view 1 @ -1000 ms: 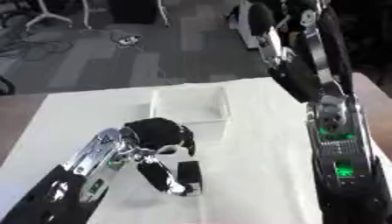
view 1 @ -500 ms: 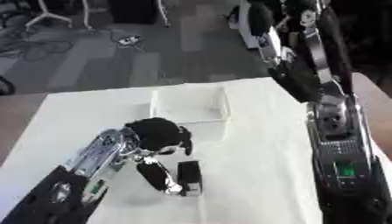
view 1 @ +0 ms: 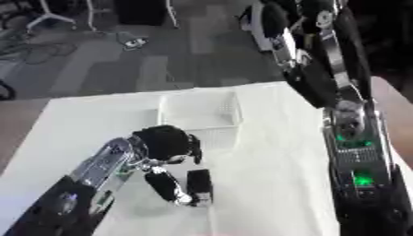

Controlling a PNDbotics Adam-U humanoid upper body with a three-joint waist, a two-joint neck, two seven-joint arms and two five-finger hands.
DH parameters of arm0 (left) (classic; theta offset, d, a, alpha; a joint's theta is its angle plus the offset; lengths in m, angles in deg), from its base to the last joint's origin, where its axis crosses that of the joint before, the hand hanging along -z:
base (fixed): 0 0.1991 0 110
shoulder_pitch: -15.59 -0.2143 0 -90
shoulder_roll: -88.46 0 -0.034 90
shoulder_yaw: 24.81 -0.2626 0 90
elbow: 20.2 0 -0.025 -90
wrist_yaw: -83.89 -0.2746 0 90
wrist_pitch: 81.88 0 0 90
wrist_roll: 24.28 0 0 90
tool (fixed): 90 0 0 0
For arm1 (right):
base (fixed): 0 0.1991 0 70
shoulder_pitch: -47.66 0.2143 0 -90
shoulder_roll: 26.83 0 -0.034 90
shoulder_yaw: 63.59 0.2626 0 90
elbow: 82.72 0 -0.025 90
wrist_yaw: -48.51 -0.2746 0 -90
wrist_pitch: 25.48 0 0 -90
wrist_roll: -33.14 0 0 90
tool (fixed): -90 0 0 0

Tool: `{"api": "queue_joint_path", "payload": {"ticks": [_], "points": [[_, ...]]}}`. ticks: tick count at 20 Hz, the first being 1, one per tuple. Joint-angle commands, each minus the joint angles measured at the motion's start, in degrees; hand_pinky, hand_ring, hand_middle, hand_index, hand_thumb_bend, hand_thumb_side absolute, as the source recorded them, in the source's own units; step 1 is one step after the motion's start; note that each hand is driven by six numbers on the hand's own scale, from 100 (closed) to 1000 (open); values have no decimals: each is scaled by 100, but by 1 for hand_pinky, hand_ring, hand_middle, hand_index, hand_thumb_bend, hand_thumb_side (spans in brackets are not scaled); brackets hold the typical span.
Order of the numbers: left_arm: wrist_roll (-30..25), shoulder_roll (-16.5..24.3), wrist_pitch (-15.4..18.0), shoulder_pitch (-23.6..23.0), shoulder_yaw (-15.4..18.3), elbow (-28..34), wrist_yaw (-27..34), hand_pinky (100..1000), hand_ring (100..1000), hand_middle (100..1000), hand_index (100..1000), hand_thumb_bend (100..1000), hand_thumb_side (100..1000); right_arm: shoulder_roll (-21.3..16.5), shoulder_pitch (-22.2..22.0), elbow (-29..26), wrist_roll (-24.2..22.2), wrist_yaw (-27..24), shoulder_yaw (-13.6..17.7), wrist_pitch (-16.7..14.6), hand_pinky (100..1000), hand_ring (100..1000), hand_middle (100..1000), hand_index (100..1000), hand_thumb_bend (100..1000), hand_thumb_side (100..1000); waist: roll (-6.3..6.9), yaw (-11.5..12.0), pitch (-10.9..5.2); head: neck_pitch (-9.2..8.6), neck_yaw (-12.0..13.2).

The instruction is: Pick up objects on the table and place them in the box.

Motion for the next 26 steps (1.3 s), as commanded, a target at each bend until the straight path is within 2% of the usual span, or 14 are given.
{"api": "queue_joint_path", "payload": {"ticks": [1,26], "points": [[98,-21,16,57,28,-23,-70,504,597,710,747,405,756,45,93,-93,-16,-4,-21,-9,132,414,526,727,317,1000,-4,-6,-45,-17,15],[809,-211,198,28,-27,-791,-922,530,611,711,743,438,805,66,93,-119,-30,2,-34,1,133,415,527,727,315,1000,1,-24,-44,4,14]]}}
